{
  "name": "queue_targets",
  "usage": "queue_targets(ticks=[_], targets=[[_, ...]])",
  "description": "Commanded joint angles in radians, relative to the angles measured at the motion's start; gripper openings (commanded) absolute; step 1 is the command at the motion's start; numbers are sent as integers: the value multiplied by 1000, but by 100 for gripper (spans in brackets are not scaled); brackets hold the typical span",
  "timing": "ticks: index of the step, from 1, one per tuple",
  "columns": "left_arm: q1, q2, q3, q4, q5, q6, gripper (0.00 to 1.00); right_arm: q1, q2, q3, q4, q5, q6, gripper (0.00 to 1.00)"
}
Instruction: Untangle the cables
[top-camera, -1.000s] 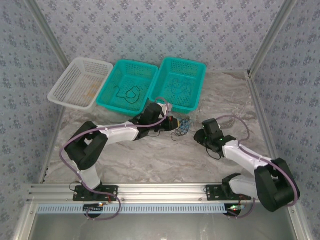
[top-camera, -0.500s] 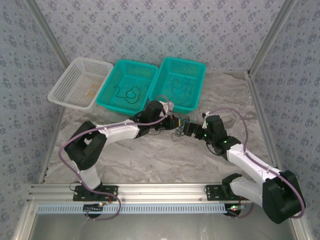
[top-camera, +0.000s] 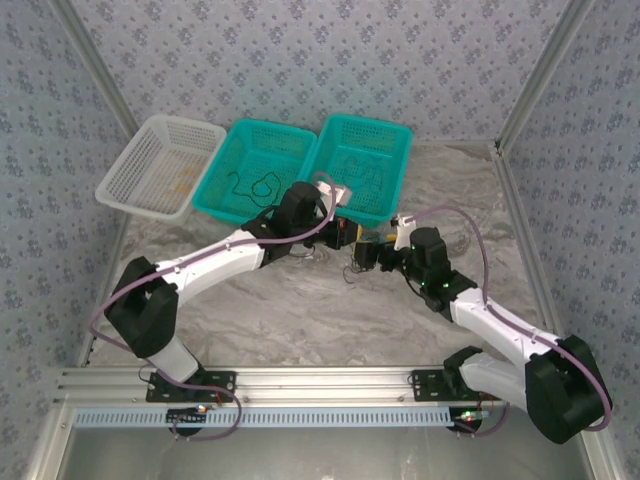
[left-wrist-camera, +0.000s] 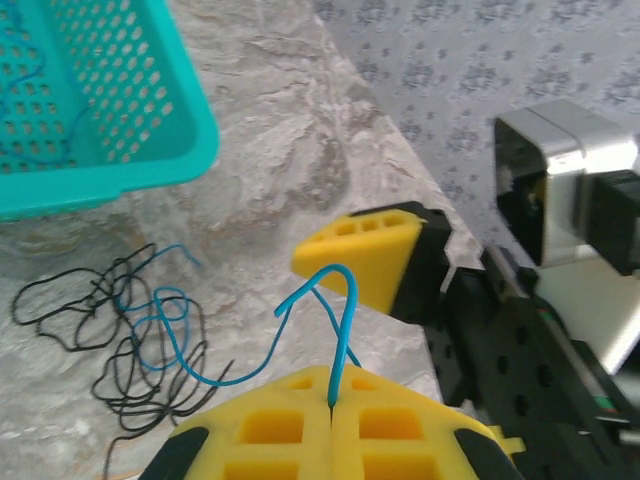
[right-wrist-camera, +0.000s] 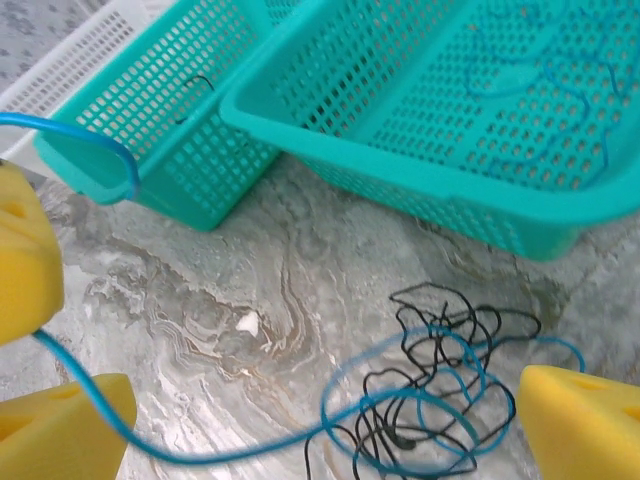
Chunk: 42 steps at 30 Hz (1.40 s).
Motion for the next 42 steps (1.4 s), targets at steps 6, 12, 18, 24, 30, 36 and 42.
queue_targets(ticks=[6,12,18,24,30,36,42], targets=[[5,-38,48,-38,134,20,0,24,-2,-46,155,-11,-161,99],[7,-53,58,-35,141,27,0,43,16,-37,202,96,-198,98],[16,-75,29,42,181,9,0,52,59,-23,227,164,-158,97],[26,-95,16,62,177,5,0,70,100,-3,210,170,-171,81],[32,-111,7,64,161,6,0,92,138,1,224,288,-122,78],[33,-120,-11,60,93,2,0,93,185,27,181,283,-69,74],[39,-140,-35,17,-10,-7,0,95,239,50,124,352,31,68]])
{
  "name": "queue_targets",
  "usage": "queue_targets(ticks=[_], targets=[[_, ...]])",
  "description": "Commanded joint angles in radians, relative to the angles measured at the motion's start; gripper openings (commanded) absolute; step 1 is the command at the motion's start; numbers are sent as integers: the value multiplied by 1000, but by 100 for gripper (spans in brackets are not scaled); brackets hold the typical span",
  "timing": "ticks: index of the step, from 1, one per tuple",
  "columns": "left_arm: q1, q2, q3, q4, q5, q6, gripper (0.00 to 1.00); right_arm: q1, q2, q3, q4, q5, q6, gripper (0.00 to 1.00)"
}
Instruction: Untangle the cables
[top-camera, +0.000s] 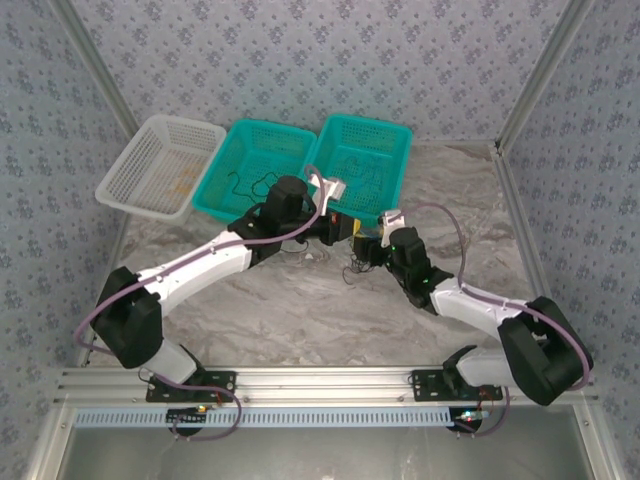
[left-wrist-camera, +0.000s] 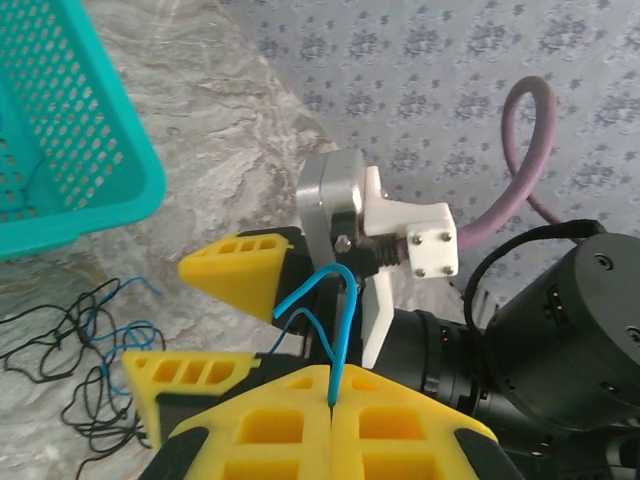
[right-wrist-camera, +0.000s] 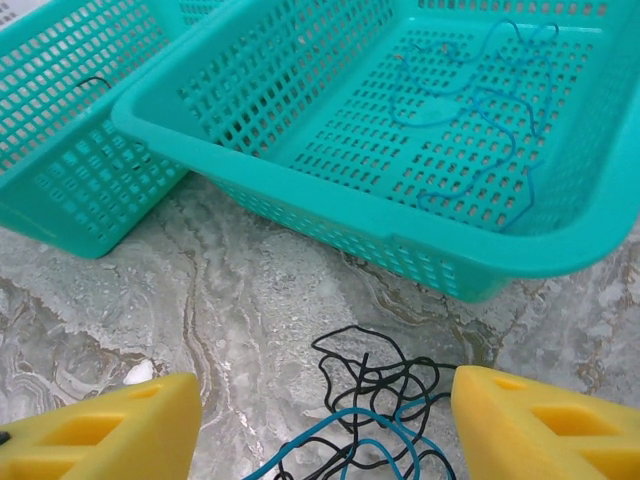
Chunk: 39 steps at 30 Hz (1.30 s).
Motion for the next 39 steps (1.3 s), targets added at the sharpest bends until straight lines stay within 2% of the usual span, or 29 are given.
queue_targets(ticks=[1,4,8,14,20,28,32,39], targets=[[14,-60,-23,3,-60,-15,0,9,33,33,-53,83,90,68],[17,-79,-44,25,-65,-21,0,13,69,55,-115,153,136,67],[20,-108,-86,91,-78,-46,0,14,104,68,-136,176,156,59],[33,-174,-153,196,-85,-63,0,21,212,130,-225,183,187,59],[47,-243,-216,242,-158,-76,0,29,290,168,-301,243,246,64],[67,-293,-242,219,-218,-49,0,30,334,185,-342,231,234,56],[85,-333,-249,184,-282,-39,0,30,340,181,-359,229,234,52],[123,-439,-305,124,-521,-83,0,29,325,161,-412,237,232,53]])
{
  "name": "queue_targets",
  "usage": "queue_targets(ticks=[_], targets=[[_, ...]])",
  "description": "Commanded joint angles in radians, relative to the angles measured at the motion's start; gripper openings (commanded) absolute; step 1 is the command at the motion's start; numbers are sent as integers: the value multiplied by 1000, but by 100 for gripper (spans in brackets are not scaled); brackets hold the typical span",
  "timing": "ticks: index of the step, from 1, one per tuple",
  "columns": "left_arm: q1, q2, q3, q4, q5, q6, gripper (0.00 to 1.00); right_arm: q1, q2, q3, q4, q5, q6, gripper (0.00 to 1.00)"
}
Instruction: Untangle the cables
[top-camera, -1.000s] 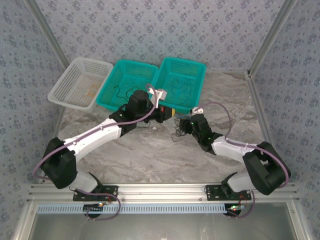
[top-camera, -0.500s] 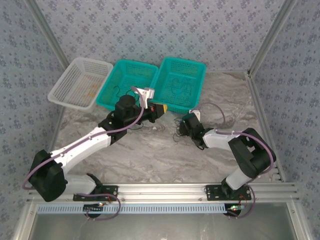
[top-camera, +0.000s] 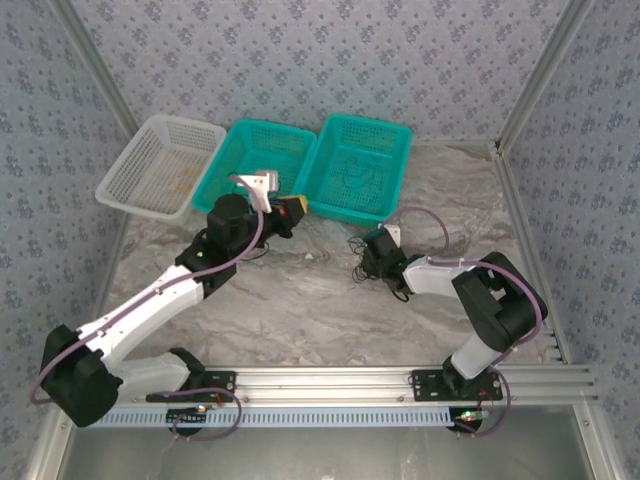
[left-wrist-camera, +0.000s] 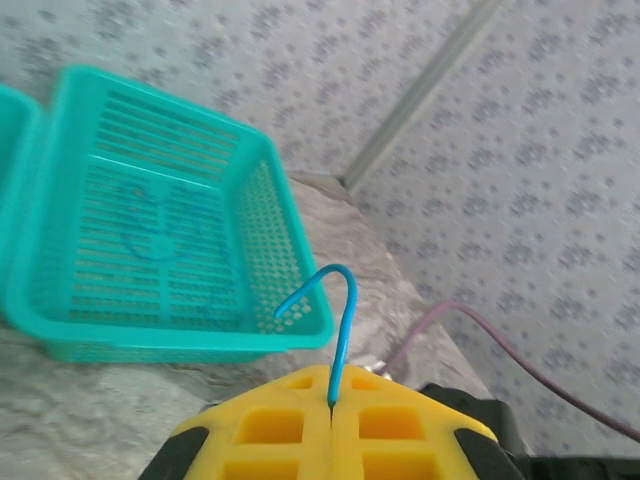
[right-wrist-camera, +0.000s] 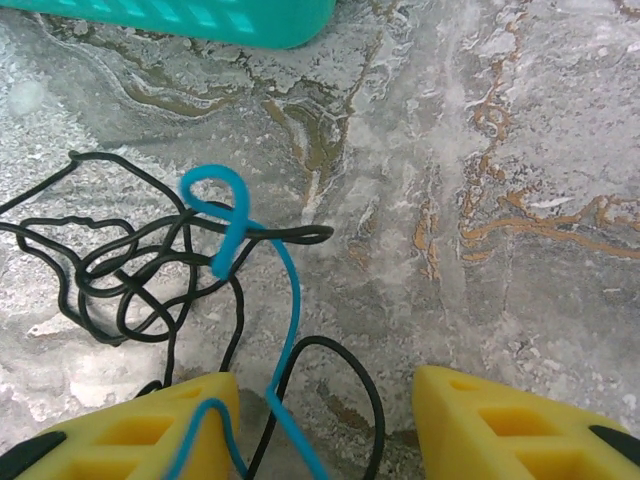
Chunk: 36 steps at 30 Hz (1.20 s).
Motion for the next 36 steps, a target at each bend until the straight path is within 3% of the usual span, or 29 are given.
queue_targets(ticks=[1,6,10,12,20,23,27,30,36], targets=[[28,-64,-19,-43,-157,-26,0,4,-5,-3,-79,31,5,53],[88,-116,-11,-123,-189,-30,0,-4,-33,-26,-115,40,5,53],[100,-173,-3,-198,-358,-47,0,-15,-57,-54,-116,46,13,54],[116,-199,-13,-192,-366,-47,0,-24,-66,-67,-116,44,20,54],[131,-187,11,-220,-284,-59,0,-43,-99,-67,-134,42,40,55],[132,-167,20,-206,-217,-56,0,-44,-150,-106,-17,-60,-31,59],[131,-108,51,-192,-76,-65,0,-41,-233,-118,121,-260,-184,73],[130,-66,66,-175,-11,-83,0,-26,-242,-82,135,-293,-262,77],[130,-38,67,-147,18,-104,0,-12,-137,0,202,-372,-371,78]])
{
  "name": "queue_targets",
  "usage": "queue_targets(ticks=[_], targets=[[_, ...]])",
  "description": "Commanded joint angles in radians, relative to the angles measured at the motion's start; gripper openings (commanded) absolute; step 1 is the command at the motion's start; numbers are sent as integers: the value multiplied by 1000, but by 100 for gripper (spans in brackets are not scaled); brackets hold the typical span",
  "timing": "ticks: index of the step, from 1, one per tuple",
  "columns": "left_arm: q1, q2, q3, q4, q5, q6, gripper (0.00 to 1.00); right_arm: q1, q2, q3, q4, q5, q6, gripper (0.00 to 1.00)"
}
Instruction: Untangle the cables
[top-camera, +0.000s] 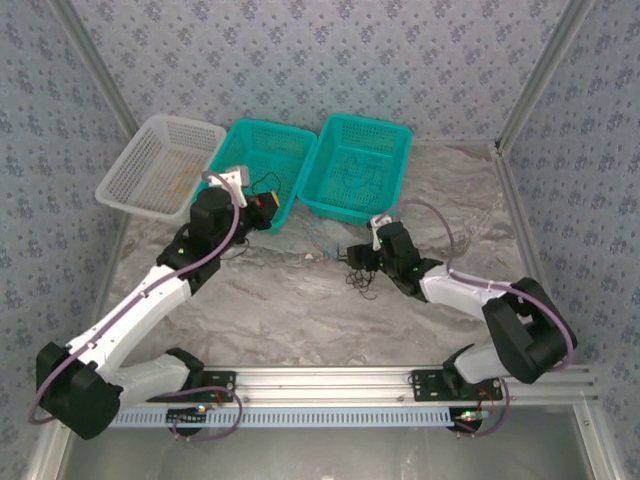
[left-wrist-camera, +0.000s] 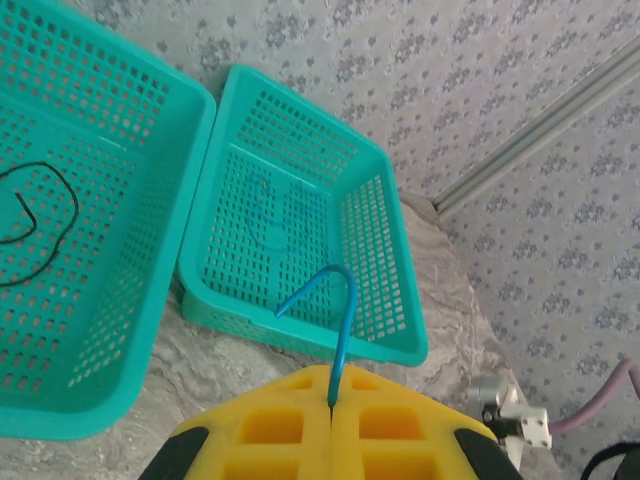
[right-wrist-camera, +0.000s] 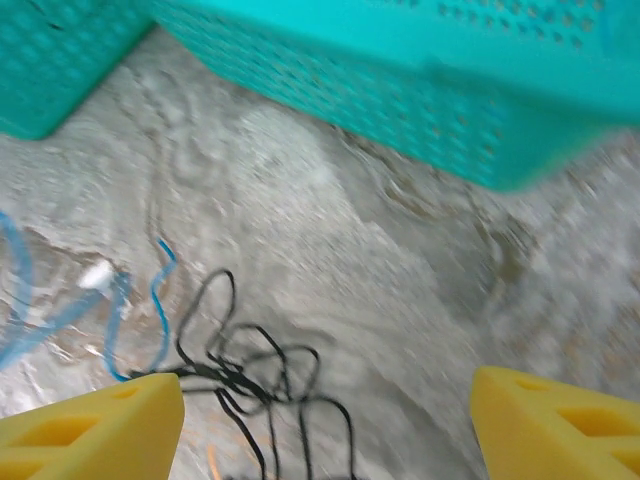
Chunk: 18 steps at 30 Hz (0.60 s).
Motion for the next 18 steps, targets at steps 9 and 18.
queue_targets(ticks=[9,18], targets=[[3,-12,34,15,28,-9,0,32,245,169,22,-10,-26,69],[12,-33,40,-56,-68,9,0,63,347,167,-91,115,79,35]])
